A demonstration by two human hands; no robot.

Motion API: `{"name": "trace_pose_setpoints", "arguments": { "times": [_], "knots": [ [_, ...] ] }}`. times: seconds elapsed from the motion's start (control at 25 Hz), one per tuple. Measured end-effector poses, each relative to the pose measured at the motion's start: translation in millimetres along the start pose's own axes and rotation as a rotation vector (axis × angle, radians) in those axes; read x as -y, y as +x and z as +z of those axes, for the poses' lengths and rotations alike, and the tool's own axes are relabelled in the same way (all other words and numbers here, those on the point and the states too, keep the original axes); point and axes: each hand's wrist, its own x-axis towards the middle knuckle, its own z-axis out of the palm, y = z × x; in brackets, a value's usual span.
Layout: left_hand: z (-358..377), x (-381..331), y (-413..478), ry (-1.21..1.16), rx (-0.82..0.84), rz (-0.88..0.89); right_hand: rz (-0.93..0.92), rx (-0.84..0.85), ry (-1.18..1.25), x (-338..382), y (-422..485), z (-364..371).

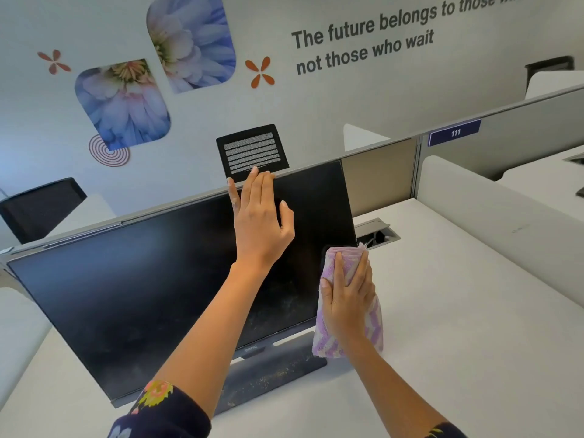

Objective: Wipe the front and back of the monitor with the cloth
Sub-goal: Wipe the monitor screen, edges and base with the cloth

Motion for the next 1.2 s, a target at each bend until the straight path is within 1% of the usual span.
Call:
{"name": "trace_pose_setpoints", "arguments": {
  "times": [0.2,0.36,0.68,0.96,1.08,1.2],
  "knots": [
    [-0.1,1.7,0.7,-0.021,0.004,-0.01,-0.083,-0.103,0.001,35.2,54.0,-15.8],
    [-0.8,1.9,0.4,-0.03,0.001,-0.01,-0.176,-0.187,0.01,48.4,74.7,-23.7],
    [-3.1,0.7,0.9,-0.028,0.003,-0.01,-0.276,-0.232,-0.025,72.4,108.4,-40.1],
    [-2.9,0.8,1.4,-0.006,0.002,-0.009,-0.334,-0.282,-0.067,82.3,110.3,-43.2],
    [-3.2,0.3,0.4,-0.017,0.004,-0.007,-0.494,-0.3,-0.076,81.2,95.4,-30.4],
    [-5.0,1.5,-1.1,-0.022,0.013,0.002,-0.624,-0.225,-0.115,61.8,62.3,-11.6]
  ]
}}
